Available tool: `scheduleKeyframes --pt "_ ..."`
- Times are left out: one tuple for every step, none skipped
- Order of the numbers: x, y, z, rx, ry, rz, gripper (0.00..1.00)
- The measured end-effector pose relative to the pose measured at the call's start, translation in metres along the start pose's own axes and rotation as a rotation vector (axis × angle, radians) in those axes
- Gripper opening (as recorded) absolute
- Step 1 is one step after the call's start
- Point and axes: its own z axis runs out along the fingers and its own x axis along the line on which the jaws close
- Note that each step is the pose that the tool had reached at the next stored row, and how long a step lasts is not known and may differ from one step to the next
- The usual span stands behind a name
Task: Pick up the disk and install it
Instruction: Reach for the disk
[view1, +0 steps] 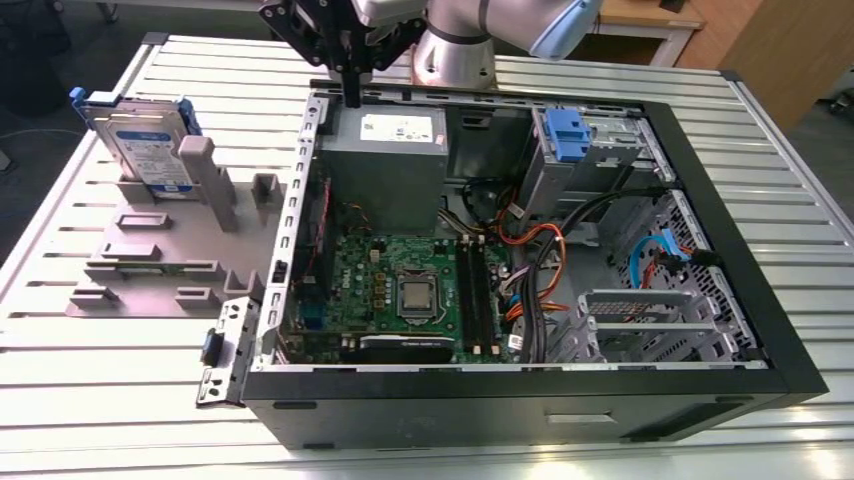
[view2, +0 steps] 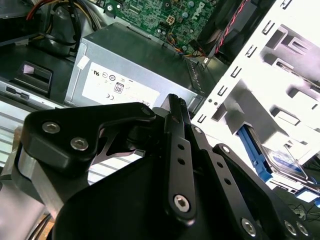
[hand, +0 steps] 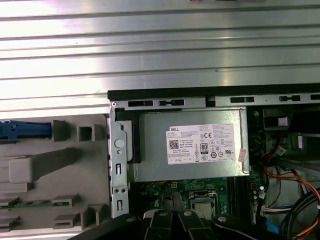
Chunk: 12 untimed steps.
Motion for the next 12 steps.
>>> scheduleKeyframes --pt "0.0003 0.0 0.0 0.0 0.0 0.0 0.11" --pt "0.0005 0.0 0.0 0.0 0.0 0.0 0.11" --pt "0.0007 0.0 0.0 0.0 0.0 0.0 0.11" --pt "0.001 -0.0001 0.0 0.0 0.0 0.0 0.11" --pt "0.0012 -0.0001 0.0 -0.0001 0.0 0.0 0.11" --pt "0.0013 -0.0001 0.0 0.0 0.0001 0.0 0.11" --pt "0.0019 -0.0001 0.0 -0.0001 0.0 0.0 0.11" --pt "0.0024 -0.0002 0.0 -0.0001 0.0 0.0 0.11" --pt "0.0025 -0.0002 0.0 -0.0001 0.0 0.0 0.11" --pt "0.0026 -0.0002 -0.0001 0.0 0.0 0.0 0.11" --pt "0.0029 -0.0002 -0.0001 0.0 0.0 0.0 0.11" --pt "0.0032 -0.0002 -0.0001 0.0 0.0 0.0 0.11"
